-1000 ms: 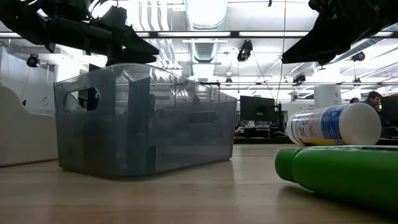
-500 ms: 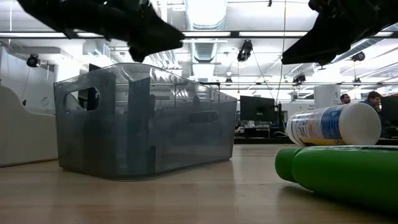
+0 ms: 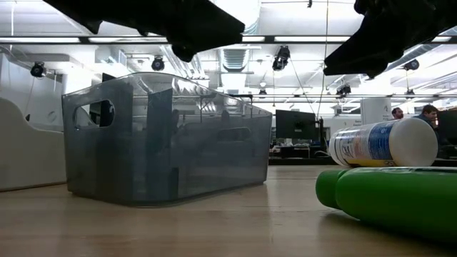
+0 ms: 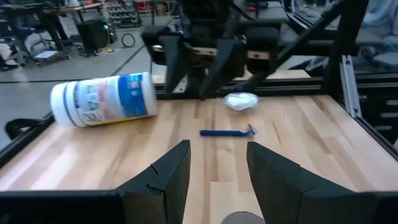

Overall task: Pick & Place Travel size toiletries
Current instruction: Put the cotton pack into the white bin

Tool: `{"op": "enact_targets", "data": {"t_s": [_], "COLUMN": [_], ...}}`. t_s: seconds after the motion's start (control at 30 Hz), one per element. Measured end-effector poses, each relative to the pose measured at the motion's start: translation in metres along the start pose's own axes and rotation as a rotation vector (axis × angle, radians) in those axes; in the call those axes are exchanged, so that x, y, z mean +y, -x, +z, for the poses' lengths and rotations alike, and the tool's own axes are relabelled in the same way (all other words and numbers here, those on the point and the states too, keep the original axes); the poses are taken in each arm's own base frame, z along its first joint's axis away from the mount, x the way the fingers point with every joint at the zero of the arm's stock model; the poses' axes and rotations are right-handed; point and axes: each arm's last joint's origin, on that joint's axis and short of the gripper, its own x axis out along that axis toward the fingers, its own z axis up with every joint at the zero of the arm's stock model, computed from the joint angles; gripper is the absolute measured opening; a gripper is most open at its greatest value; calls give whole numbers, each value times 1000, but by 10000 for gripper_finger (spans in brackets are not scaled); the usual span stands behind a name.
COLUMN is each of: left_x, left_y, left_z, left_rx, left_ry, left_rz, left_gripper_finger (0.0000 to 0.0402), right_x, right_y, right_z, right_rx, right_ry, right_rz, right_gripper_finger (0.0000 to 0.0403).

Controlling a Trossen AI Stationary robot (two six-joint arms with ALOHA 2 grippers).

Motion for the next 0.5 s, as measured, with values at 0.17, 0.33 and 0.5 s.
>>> {"op": "enact_targets", "data": {"t_s": [0.17,0.33,0.5], "left_x": [-9,-14,-18], "left_y": [-8,-12,-13], "left_z": [-6,-12,-12], "left_rx": [14,14,-5], "left_ry": [-7,0,6], "left_rz": [-19,-31,-42], "left_gripper_finger": [163,163,163], "right_x": [2,7,5], "right_y": [0,2,9], "right_z": [-1,6,10], "right_rx": [26,90,291], "right_ry": [-9,-42,-112], "right_rz": [56,166,141], "right_gripper_finger": [215,209,206]}}
